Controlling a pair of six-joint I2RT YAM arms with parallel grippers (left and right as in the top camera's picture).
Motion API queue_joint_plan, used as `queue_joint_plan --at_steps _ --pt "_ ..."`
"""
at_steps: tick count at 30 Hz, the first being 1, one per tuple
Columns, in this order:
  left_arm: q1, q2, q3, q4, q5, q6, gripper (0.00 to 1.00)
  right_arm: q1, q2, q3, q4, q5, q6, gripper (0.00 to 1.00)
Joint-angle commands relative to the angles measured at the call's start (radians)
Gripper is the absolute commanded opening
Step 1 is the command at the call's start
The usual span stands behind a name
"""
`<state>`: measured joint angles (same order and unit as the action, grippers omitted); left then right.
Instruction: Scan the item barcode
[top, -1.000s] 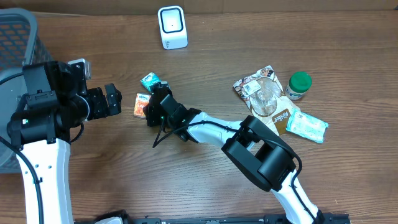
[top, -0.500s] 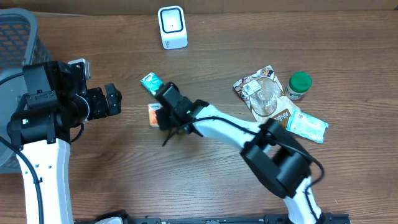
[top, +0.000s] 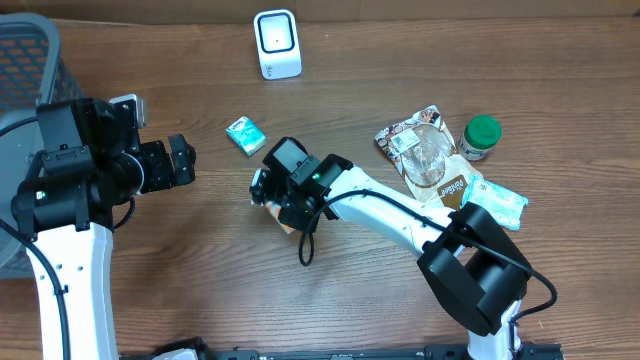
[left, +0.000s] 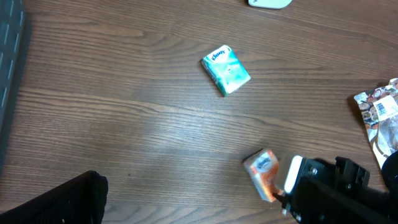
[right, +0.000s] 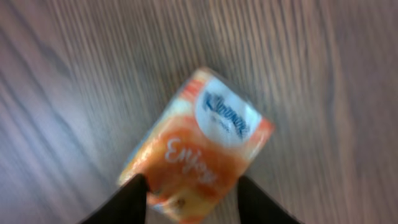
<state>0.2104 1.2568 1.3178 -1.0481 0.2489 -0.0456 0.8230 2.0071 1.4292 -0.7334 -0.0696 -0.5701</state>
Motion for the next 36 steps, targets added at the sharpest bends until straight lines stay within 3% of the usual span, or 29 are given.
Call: queue_joint_plan --at_steps 1,4,9,12,14,17,20,25,36 --pt "0.005 0.0 0.013 0.001 -0.005 0.008 1.0 -0.046 -0.016 0.0 0.05 0.067 -0.146 0.53" --pt "0.005 0.0 0.013 0.001 -0.005 0.008 1.0 -0.077 -0.016 0.03 0.069 0.013 0.058 0.79" --pt "0.005 0.0 0.013 0.001 -0.005 0.008 1.0 -0.089 -0.016 0.066 0.069 -0.198 0.551 0.74" --pt "0.005 0.0 0.013 0.001 -0.005 0.008 1.0 -0.084 -0.015 0.064 0.071 -0.395 0.726 0.63" --pt "0.005 0.0 0.013 0.001 -0.005 0.008 0.99 -0.068 -0.014 0.064 0.077 -0.458 0.798 0.47" --pt "0.005 0.0 0.013 0.001 -0.005 0.008 1.0 -0.021 -0.01 0.063 0.069 -0.395 0.852 0.21" --pt "0.005 0.0 0.013 0.001 -0.005 0.008 1.0 0.027 0.011 0.062 0.031 -0.243 0.988 0.09" --pt "0.005 0.0 0.013 0.001 -0.005 0.008 1.0 0.06 0.059 0.062 -0.04 -0.182 1.077 0.04" --pt "0.005 0.0 0.013 0.001 -0.005 0.008 1.0 0.026 0.08 0.062 -0.163 -0.027 1.151 0.04"
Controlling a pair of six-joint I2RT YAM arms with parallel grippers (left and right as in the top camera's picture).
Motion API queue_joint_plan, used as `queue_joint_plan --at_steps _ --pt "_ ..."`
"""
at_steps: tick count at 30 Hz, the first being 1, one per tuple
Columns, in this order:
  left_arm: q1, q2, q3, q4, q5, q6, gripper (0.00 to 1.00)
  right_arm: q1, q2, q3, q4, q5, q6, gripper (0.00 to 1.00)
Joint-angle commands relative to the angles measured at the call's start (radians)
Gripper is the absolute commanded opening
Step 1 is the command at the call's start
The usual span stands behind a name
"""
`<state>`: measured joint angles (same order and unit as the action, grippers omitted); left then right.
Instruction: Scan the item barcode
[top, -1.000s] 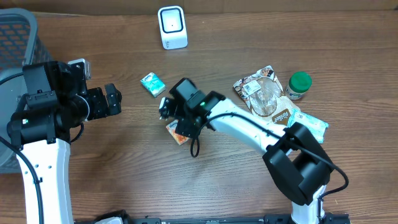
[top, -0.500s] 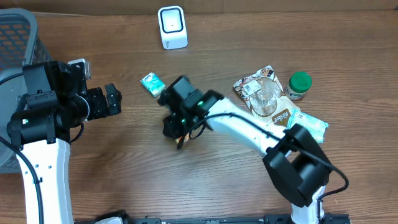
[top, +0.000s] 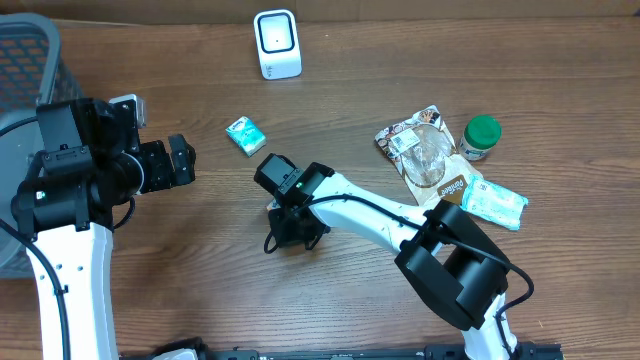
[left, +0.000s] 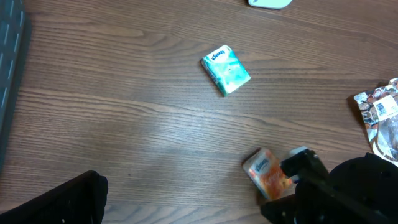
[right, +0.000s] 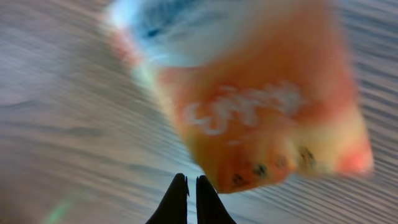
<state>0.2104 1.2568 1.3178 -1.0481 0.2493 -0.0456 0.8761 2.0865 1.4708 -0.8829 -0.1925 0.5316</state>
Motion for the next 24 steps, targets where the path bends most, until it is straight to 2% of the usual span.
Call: queue_joint_plan --at_steps 1,12,17,24 --pt "0.005 0.0 0.013 0.001 -0.006 0.008 0.99 -0.037 0.001 0.021 -0.022 0.109 0.049 0.04" --pt "0.005 0.0 0.013 0.001 -0.006 0.008 1.0 -0.211 0.001 0.021 0.017 0.171 0.039 0.04" --pt "0.005 0.0 0.013 0.001 -0.006 0.008 1.0 -0.237 0.001 0.021 0.119 0.023 -0.073 0.04" --pt "0.005 0.0 0.013 0.001 -0.006 0.008 1.0 -0.27 0.001 0.021 -0.025 0.05 0.0 0.05"
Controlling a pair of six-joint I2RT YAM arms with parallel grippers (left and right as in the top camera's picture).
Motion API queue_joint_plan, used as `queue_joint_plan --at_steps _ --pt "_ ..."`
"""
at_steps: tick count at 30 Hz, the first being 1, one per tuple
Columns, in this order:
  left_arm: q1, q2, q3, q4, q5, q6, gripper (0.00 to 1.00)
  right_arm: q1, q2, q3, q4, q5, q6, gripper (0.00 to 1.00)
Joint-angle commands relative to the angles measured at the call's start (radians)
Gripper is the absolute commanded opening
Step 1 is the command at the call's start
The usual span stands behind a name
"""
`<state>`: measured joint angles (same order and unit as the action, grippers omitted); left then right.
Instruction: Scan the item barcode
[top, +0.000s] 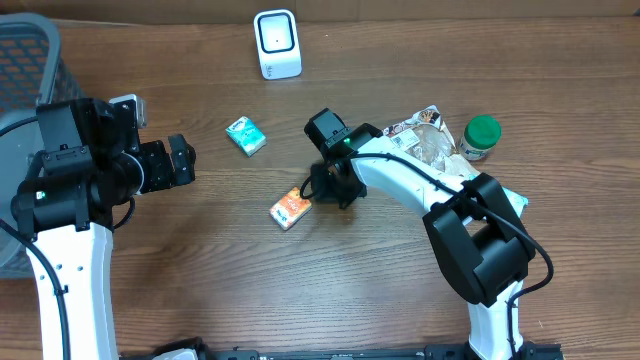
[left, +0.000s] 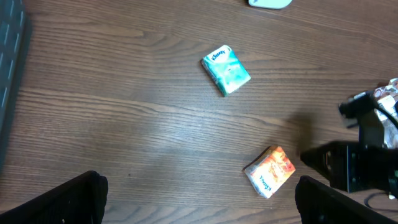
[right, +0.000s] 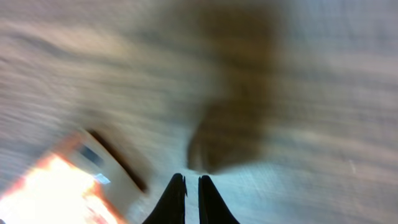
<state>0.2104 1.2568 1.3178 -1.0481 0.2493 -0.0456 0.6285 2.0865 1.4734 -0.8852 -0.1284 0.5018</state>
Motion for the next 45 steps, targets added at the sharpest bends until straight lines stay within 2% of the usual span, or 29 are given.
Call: queue_joint_plan --at_steps 1,5,9,14,18,28,33,38,40,43,45 --pt "0.005 0.0 0.013 0.001 -0.006 0.008 1.0 -0.028 0.001 0.019 -0.041 -0.037 0.029 0.04" --pt "0.005 0.0 0.013 0.001 -0.006 0.008 1.0 -0.023 0.001 0.018 -0.09 -0.13 0.029 0.04" --pt "0.005 0.0 0.013 0.001 -0.006 0.008 1.0 0.029 0.001 0.018 -0.089 -0.134 0.066 0.04" --pt "0.005 0.0 0.013 0.001 -0.006 0.008 1.0 0.1 0.001 0.018 -0.082 -0.016 0.237 0.04" --pt "0.005 0.0 0.013 0.001 -0.006 0.008 0.99 0.132 0.001 0.018 -0.055 0.024 0.262 0.04" --pt "0.005 0.0 0.013 0.001 -0.006 0.008 0.99 0.135 0.001 0.018 0.229 0.024 0.252 0.04" --pt "0.005 0.0 0.013 0.001 -0.006 0.008 1.0 0.133 0.001 0.018 0.415 0.031 0.113 0.04" --pt "0.005 0.0 0.013 0.001 -0.006 0.008 1.0 0.099 -0.017 0.044 0.351 0.021 0.039 0.04" --pt "0.005 0.0 0.013 0.001 -0.006 0.008 1.0 0.068 -0.04 0.072 0.284 -0.035 -0.003 0.12" --pt "0.005 0.0 0.013 0.001 -0.006 0.008 1.0 0.029 -0.08 0.098 0.195 -0.155 -0.071 0.42" --pt "0.005 0.0 0.013 0.001 -0.006 0.008 1.0 0.017 -0.089 0.098 0.153 -0.208 -0.073 0.48"
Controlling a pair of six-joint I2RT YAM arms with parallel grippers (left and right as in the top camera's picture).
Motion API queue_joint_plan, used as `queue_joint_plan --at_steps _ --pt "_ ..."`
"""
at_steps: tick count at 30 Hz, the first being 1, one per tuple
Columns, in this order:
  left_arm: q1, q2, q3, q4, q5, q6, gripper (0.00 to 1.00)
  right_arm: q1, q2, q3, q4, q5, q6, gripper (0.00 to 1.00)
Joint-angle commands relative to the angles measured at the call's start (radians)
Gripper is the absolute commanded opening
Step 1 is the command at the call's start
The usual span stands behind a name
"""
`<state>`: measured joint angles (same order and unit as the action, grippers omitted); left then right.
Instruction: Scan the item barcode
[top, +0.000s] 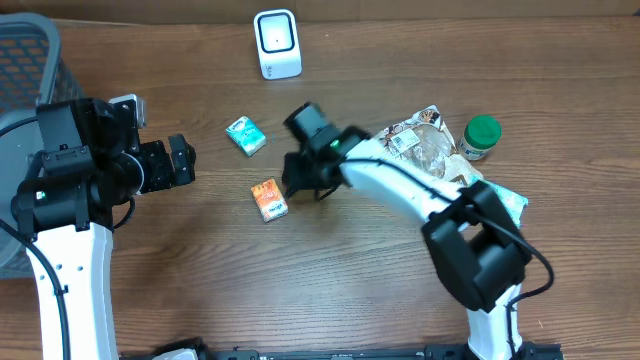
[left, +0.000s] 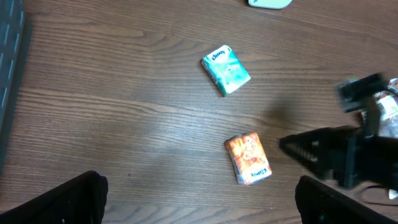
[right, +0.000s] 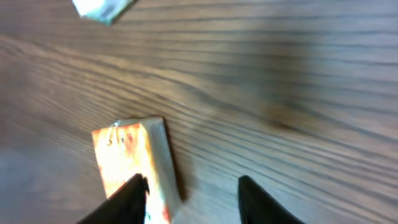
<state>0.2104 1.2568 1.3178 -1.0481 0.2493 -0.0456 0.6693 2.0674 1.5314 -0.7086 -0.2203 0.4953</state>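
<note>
An orange tissue pack (top: 268, 199) lies flat on the wooden table, also seen in the left wrist view (left: 249, 159). My right gripper (top: 297, 180) hovers just right of it and is open. In the right wrist view (right: 193, 202) the pack (right: 130, 162) sits at the left fingertip (right: 127, 198), mostly outside the gap. The white scanner (top: 277, 43) stands at the far edge. My left gripper (left: 199, 214) is open and empty, well to the left (top: 182, 160).
A teal tissue pack (top: 244, 135) lies between the scanner and the orange pack. Snack bags (top: 425, 150), a green-lidded jar (top: 481, 137) and another teal pack (top: 497, 203) lie at the right. A grey basket (top: 25, 50) stands at the far left.
The orange pack has shifted left and turned. My right gripper was shut to the right of it; now it is open with its left finger at the pack's edge. The left arm is unchanged.
My right gripper was first open around the orange pack. Then it was shut close against the pack. Then it was shut off to the pack's right. Now the pack lies further left, turned, and the gripper is open beside it.
</note>
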Motion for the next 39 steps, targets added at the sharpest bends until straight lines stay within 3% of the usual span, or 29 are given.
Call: queue_joint_plan --at_steps 1,6,21,39 --pt "0.005 0.0 0.013 0.001 -0.006 0.008 1.0 -0.025 -0.068 0.039 -0.036 -0.138 -0.067 0.48" --pt "0.005 0.0 0.013 0.001 -0.006 0.008 1.0 0.002 -0.029 0.024 -0.031 -0.232 -0.066 0.45" --pt "0.005 0.0 0.013 0.001 -0.006 0.008 0.99 0.051 0.022 -0.031 -0.052 -0.149 -0.066 0.4" --pt "0.005 0.0 0.013 0.001 -0.006 0.008 1.0 0.088 0.022 -0.126 0.112 -0.112 -0.054 0.4"
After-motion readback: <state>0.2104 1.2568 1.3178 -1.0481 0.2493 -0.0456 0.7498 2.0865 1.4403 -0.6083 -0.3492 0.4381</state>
